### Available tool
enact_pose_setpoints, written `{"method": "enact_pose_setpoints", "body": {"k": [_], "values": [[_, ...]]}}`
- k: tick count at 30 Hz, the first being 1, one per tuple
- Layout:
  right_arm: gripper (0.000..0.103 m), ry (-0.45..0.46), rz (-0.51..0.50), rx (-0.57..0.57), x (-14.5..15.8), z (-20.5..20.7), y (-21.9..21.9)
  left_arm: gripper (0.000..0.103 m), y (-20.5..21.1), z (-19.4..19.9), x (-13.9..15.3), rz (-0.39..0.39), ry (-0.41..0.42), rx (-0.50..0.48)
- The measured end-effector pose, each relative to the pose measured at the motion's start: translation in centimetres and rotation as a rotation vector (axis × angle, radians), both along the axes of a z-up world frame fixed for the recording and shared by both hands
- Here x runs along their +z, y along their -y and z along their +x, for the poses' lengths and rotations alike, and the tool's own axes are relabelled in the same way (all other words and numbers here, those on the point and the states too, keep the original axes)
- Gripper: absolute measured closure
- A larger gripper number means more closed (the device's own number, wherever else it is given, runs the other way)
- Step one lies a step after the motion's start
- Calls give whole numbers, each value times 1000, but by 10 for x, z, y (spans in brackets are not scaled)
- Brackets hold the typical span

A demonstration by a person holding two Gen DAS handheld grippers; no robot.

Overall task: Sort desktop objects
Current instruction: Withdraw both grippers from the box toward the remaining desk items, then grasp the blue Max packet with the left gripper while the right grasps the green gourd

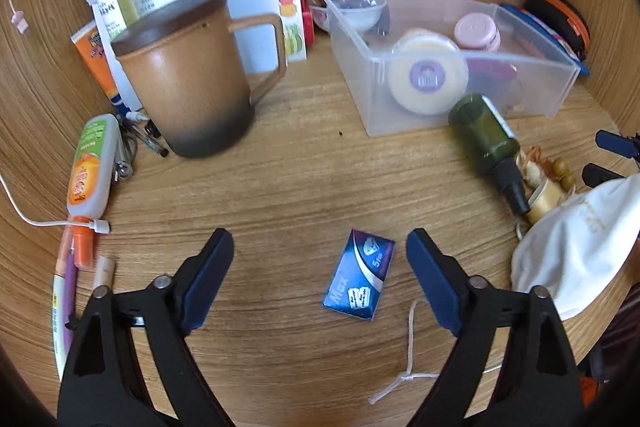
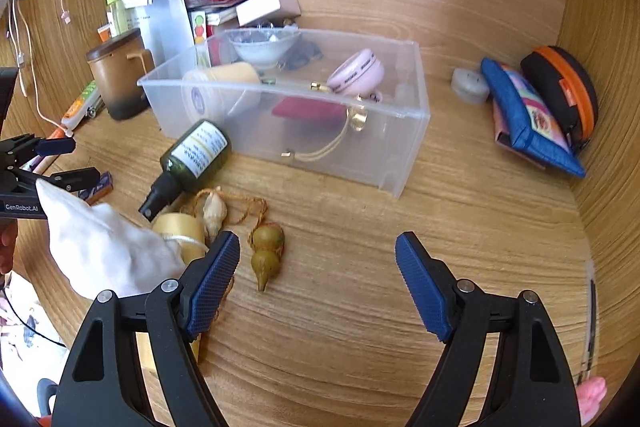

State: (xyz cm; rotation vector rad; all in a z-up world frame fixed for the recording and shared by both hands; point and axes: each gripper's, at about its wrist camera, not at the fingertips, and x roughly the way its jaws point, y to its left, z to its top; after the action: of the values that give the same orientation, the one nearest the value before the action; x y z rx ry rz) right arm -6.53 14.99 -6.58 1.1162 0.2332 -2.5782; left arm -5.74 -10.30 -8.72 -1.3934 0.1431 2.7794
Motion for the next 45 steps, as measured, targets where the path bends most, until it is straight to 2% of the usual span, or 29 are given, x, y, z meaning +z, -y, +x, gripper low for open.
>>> {"method": "enact_pose_setpoints", "body": {"k": [2, 10, 13, 22, 26, 33, 35, 37, 41, 45], "values": [[25, 10, 4, 4, -4, 0, 2, 29, -2, 0, -4, -13, 8, -7], [25, 38, 5, 9, -12, -1, 5, 30, -3, 4, -8, -12, 1, -36], [25, 47, 6, 7, -15, -2, 4, 36, -3, 8, -7, -2, 2, -50], [25, 66, 7, 14, -20, -4, 9, 36, -5, 13, -10, -9, 16, -80], [25, 57, 16, 17, -20, -4, 13, 55, -4, 14, -9, 13, 12, -88], [28, 69, 3, -1, -23, -10, 10, 62, -2, 17, -11, 61, 5, -98], [34, 69, 9, -1, -25, -11, 11, 65, -2, 18, -11, 62, 1, -98], [46, 72, 24, 8, -27, -12, 14, 69, -2, 20, -10, 64, -3, -97], [52, 53, 29, 19, -27, -10, 17, 74, -2, 22, -10, 68, -13, -83], [74, 52, 7, 44, -26, -11, 18, 77, -1, 22, -10, 76, -12, -68]]}}
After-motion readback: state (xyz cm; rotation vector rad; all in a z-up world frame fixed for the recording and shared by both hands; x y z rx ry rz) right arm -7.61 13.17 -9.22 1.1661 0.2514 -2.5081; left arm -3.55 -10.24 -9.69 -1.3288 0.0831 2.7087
